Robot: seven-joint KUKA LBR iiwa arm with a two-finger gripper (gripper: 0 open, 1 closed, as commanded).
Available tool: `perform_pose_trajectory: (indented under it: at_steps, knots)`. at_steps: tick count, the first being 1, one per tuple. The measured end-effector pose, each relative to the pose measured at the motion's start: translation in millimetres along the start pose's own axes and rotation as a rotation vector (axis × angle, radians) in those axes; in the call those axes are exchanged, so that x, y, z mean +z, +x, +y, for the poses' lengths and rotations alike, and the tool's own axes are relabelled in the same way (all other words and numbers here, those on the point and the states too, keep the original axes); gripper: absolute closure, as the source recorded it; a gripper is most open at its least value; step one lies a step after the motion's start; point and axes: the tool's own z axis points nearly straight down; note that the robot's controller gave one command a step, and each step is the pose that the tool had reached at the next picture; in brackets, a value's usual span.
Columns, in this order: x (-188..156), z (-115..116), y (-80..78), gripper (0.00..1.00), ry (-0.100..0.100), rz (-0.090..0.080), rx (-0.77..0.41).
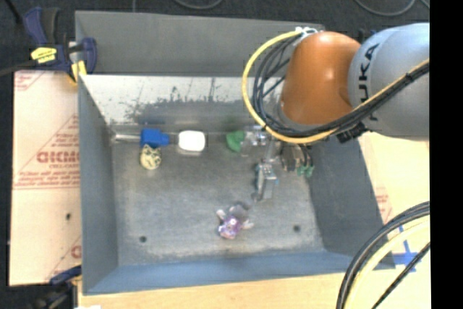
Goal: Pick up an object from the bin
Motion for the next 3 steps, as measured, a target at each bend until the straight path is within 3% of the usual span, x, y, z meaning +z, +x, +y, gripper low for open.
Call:
perform_pose_trajectory:
  at_steps: [1,2,3]
  knots:
    - [-4.6,0.0,-1.1,0.0,0.0,-0.007,0.0]
    - [16.0,-0.8,16.0,0.0,0.001,-0.015,-0.103]
    - [69.4,-12.4,31.0,0.0,0.002,-0.013,-0.268]
